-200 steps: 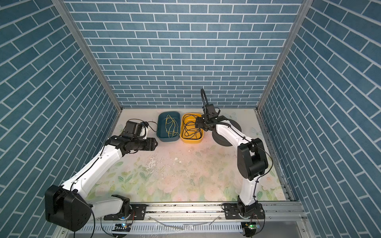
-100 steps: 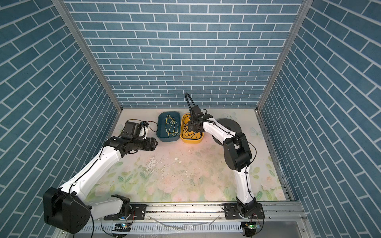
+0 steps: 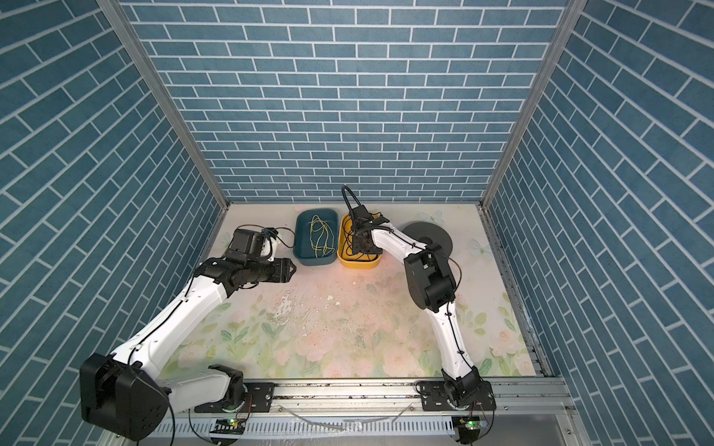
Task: Wrap the cables
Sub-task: 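Reach the right gripper into the yellow tub and grasp the black cable, then lift the black cable out with the right gripper and drape it on the table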
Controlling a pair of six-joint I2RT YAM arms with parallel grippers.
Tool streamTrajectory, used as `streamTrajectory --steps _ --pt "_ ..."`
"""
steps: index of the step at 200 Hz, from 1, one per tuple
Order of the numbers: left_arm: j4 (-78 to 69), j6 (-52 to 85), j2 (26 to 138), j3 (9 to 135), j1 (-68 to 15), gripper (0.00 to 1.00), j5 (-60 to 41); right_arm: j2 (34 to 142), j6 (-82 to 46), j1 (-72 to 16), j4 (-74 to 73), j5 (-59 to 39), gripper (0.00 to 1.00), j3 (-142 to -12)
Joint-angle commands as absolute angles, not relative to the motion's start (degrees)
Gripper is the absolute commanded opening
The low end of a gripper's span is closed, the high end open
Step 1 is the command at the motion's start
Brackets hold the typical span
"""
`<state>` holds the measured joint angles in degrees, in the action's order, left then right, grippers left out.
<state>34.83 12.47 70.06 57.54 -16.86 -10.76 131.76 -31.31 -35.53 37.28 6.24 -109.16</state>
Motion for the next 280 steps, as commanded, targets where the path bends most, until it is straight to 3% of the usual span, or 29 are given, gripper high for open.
streamTrajectory --steps 1,43,75,111,196,280 --pt "34.47 12.57 69.19 56.91 -17.07 0.7 -11.39 133.43 -33.75 -35.77 39.11 6.08 0.64 -112.15" --pt "34.37 12.68 69.21 56.87 -17.11 0.7 -11.51 133.8 -33.75 -35.82 39.35 6.0 0.49 -111.71" --pt "34.28 12.72 69.25 56.77 -17.14 0.69 -11.43 132.61 -33.23 -35.77 38.57 5.82 0.21 -111.52" --pt "34.12 12.67 69.15 56.78 -17.14 0.69 -11.38 129.36 -31.53 -35.79 35.53 5.09 0.0 -109.72" --pt "33.49 13.04 68.54 56.49 -17.05 0.69 -11.69 113.08 -24.09 -37.06 22.15 2.42 0.0 -96.95" --pt "30.51 14.47 66.07 54.97 -15.08 0.69 -13.23 99.15 -14.86 -40.78 21.69 -0.46 0.0 -90.83"
